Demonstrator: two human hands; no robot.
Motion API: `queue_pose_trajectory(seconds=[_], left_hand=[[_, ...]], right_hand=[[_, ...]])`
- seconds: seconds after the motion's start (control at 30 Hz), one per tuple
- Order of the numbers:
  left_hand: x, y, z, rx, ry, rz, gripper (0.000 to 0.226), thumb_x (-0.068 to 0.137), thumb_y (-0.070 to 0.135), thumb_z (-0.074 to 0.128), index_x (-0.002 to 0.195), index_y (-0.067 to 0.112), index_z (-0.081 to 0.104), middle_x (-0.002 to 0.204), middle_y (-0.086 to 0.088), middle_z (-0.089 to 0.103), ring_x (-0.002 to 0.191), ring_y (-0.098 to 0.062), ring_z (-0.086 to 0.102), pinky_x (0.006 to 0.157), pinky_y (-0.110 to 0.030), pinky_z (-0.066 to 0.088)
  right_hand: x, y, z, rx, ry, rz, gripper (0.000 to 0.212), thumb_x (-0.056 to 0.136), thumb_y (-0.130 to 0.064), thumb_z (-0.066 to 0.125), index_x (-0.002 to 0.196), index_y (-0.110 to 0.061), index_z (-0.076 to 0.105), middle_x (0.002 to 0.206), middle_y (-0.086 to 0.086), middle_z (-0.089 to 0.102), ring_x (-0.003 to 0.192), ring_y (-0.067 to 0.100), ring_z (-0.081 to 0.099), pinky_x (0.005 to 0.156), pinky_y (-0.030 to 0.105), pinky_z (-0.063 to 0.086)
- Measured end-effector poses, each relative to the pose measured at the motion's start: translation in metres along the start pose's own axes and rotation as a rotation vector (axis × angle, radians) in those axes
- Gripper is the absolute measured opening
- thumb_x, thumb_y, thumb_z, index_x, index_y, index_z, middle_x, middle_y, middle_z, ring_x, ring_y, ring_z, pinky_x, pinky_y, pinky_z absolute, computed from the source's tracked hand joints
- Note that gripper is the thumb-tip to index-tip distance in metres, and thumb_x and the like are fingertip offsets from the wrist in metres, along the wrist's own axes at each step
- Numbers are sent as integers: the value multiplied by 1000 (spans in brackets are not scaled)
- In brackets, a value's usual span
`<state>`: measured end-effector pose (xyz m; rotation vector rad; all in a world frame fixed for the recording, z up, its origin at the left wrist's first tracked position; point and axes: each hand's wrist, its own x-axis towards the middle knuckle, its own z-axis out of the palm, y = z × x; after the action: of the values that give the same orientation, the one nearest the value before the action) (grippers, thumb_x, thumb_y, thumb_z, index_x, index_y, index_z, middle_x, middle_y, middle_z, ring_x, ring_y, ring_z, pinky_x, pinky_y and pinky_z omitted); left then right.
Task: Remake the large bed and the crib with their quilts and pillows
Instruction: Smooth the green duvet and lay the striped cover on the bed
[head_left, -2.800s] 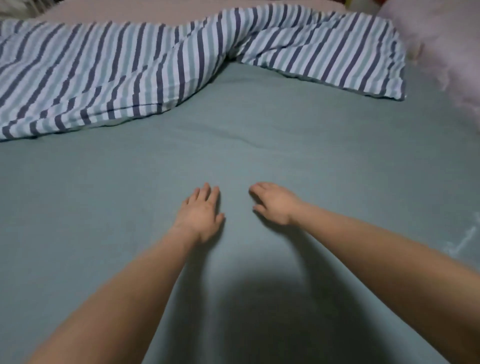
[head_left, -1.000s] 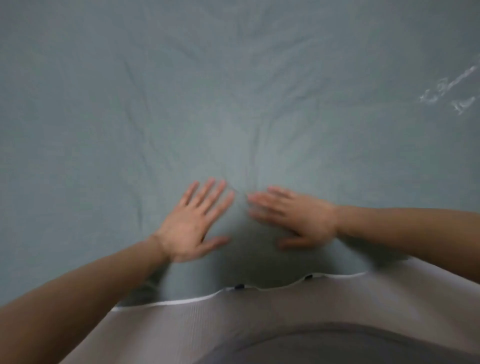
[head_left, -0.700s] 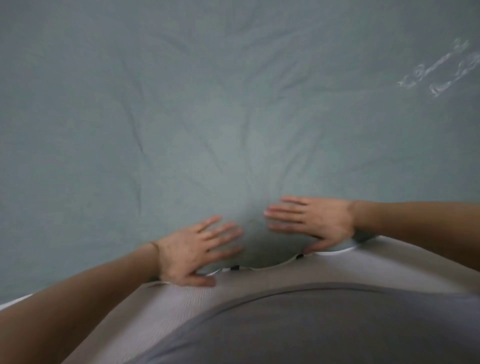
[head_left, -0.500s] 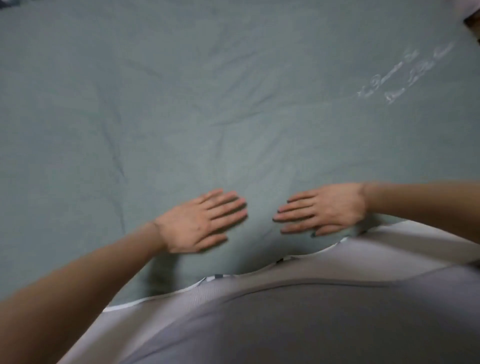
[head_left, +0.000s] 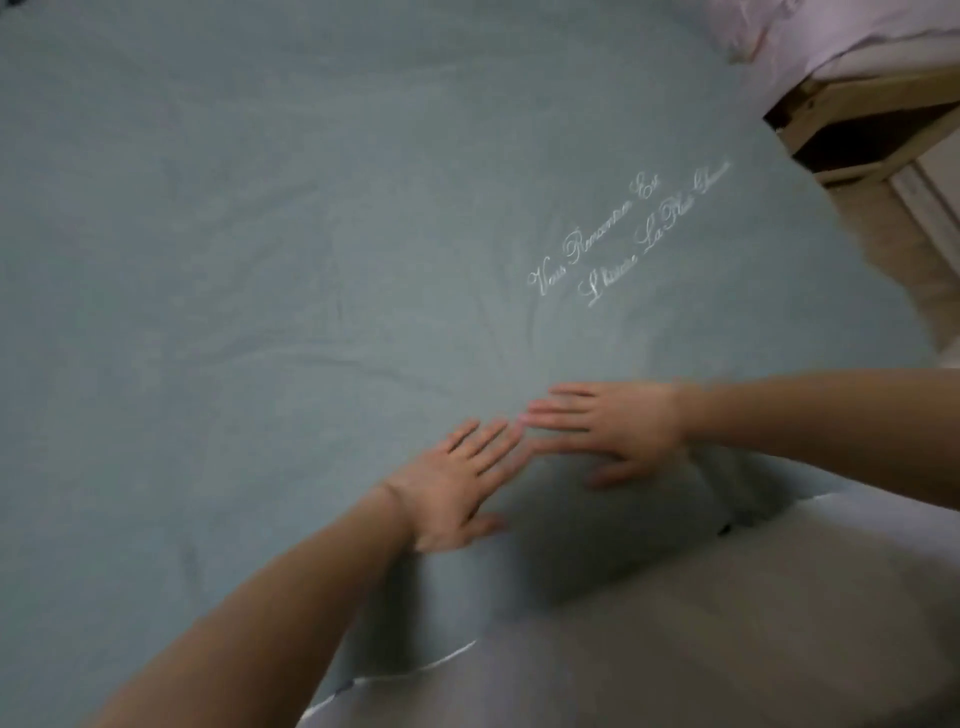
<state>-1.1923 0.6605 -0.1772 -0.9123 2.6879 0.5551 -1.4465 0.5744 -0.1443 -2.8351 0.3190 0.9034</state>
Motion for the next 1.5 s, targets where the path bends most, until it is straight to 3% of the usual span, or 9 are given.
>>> queue_pose_trajectory(seconds=[0.13,0.23,0.33,0.57,0.93,1.1,1.23,1.37,1.5], left_hand=[[11,33,-61,-64,-482,48,68,89,42,47,145,5,35,151,-20,32,139,-29,33,112,-35,30],[36,49,-148,-48,-500,-105,36,90,32,53,109,3,64,115,-17,65,105,-34,62,81,-32,48],[61,60,-212,-13,-380,-205,33,94,32,49,109,7,62,116,-14,63,105,-34,60,81,-34,48],[133,105,-344,6,-224,-175,45,97,40,44,138,22,46,134,1,54,125,-23,50,102,-33,41],[288,265,-476,152,-107,-147,43,98,36,45,137,17,47,139,-4,49,126,-25,48,103,-38,41],[431,314,-478,69,-217,-166,31,92,40,53,108,16,63,104,-2,63,96,-25,63,86,-35,52],[496,372,-509,-94,-215,-239,31,98,31,47,114,7,61,109,-9,61,102,-26,60,95,-38,49],[537,376,-532,-64,-204,-260,34,100,33,43,116,8,59,112,-7,60,100,-20,58,91,-32,46],[569,340,-542,-53,-214,-323,36,98,34,47,121,9,58,121,-7,59,107,-22,57,97,-34,46]], right_hand=[[-85,8,13,37,-211,-164,67,71,-53,51,125,-14,60,131,-1,58,114,19,60,103,33,37],[-149,16,-31,115,-207,120,31,67,-31,67,77,-2,74,92,-5,69,58,2,57,81,3,41],[-198,30,-53,211,-301,451,29,91,-22,48,111,-8,64,116,13,65,104,28,64,90,32,47],[-346,46,-119,634,132,1075,38,98,-30,45,131,-12,52,123,13,61,114,28,55,89,28,41],[-529,56,-68,847,515,1209,30,95,-35,50,109,-14,66,99,2,65,93,22,61,76,30,45],[-616,86,25,922,320,1257,25,95,-32,47,90,-14,63,93,7,63,86,25,58,72,31,43],[-676,115,75,997,212,1226,38,93,-31,50,59,-16,42,65,3,47,67,24,48,61,31,35],[-700,170,76,995,230,1179,35,92,-27,50,59,-17,45,63,3,45,67,23,47,62,31,36],[-698,243,62,810,329,1100,22,96,-29,47,90,-16,62,87,5,64,76,21,58,66,30,46]])
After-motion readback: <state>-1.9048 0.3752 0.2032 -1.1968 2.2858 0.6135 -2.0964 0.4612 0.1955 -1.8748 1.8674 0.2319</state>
